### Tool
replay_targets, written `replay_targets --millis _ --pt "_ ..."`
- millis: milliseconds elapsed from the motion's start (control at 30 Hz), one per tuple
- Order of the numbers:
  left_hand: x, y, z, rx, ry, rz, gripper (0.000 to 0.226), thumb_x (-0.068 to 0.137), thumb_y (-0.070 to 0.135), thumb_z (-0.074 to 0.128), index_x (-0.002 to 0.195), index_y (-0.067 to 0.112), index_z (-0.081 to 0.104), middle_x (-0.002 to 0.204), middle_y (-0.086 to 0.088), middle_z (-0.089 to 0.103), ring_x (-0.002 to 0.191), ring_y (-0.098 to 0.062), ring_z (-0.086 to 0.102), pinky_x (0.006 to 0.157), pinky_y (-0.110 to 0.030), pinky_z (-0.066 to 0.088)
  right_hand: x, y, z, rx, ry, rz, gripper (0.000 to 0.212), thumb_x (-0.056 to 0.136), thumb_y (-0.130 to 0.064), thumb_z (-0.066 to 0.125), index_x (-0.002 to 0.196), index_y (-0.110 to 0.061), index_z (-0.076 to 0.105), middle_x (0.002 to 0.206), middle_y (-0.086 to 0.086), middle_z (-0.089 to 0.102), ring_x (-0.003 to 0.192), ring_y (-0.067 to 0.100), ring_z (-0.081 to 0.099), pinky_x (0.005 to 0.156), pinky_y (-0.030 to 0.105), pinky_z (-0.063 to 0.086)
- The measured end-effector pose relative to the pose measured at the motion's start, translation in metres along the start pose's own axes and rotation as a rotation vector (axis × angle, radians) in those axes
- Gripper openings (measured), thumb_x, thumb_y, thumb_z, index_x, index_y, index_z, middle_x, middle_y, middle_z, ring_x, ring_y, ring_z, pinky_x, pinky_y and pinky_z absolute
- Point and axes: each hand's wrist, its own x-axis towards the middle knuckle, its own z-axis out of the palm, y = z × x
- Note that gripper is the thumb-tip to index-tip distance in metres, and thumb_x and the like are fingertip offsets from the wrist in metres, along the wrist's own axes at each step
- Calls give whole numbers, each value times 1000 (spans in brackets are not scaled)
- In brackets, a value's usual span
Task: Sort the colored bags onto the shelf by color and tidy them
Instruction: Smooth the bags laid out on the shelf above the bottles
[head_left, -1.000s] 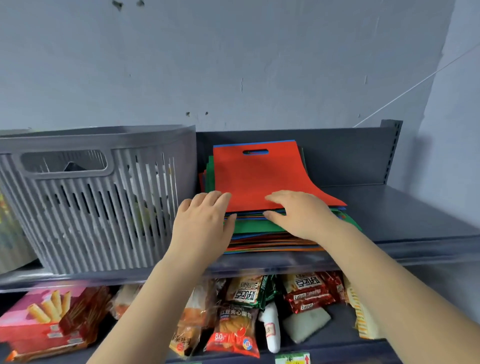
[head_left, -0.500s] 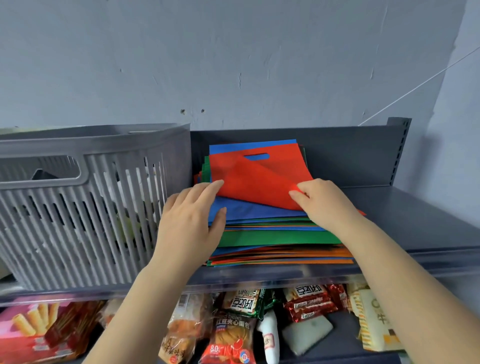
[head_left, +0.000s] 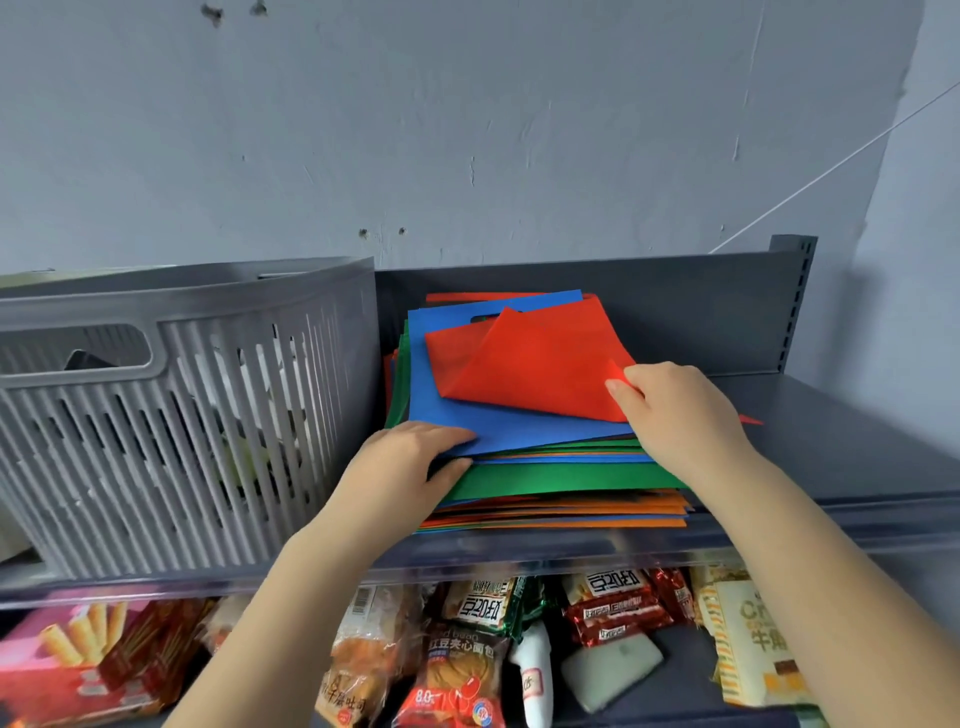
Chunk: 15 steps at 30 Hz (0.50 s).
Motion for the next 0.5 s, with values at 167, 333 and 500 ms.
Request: replay_targets --millis 167,333,500 --pt "-11 -5 -4 -102 158 1 31 89 20 50 113 16 69 101 0 70 98 -21 63 87 -31 49 -16 -2 -11 34 -224 -96 61 80 -72 36 120 -32 61 113 -16 66 108 8 58 83 27 43" --pt "-6 1 -11 -46 407 -216 28 85 16 67 111 7 67 106 -6 67 102 -25 59 82 -29 42 -11 18 -15 249 -247 25 60 82 -70 32 116 -33 63 120 -13 62 112 8 54 92 33 44" --pt "13 13 -27 -72 318 -441 36 92 46 48 87 12 60 74 -1 60 70 -16 52 59 -29 36 8 49 -7 193 -227 180 36 88 -53 54 106 -25 67 118 -7 64 108 13 55 89 34 45"
